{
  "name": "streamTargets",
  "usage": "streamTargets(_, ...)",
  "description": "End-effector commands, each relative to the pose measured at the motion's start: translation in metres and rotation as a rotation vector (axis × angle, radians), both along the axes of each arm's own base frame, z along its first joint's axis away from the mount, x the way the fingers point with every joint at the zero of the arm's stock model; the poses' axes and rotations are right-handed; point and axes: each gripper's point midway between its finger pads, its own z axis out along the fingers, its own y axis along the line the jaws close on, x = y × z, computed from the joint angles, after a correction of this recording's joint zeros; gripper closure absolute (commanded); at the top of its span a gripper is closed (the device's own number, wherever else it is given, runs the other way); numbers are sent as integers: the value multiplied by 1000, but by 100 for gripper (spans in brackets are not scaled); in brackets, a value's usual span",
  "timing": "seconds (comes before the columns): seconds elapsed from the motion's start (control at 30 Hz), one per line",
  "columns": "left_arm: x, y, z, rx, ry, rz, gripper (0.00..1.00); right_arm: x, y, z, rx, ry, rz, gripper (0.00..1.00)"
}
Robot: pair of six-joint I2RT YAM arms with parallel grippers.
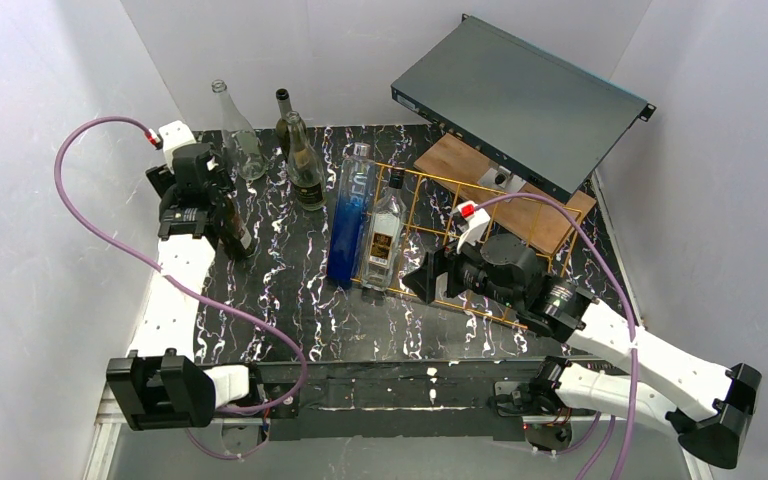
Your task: Put the wine bottle on the wine rack
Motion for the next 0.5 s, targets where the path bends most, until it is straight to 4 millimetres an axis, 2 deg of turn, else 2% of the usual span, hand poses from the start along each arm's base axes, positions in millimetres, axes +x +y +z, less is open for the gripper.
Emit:
streamTargets(0.0, 7, 6, 3, 8, -55, 25, 28, 1, -2, 21, 48, -42, -12, 2)
streamTargets(0.1, 12, 5, -3, 11, -45, 9, 38, 0, -3, 21, 51, -40, -15, 2)
streamTargets(0.33, 17, -1, -11, 19, -14, -49, 46, 0, -4, 20, 54, -38, -19, 2)
streamTargets(0.47, 13, 0, -15, 32, 17, -56, 65, 1, -3, 19, 54, -35, -20, 2)
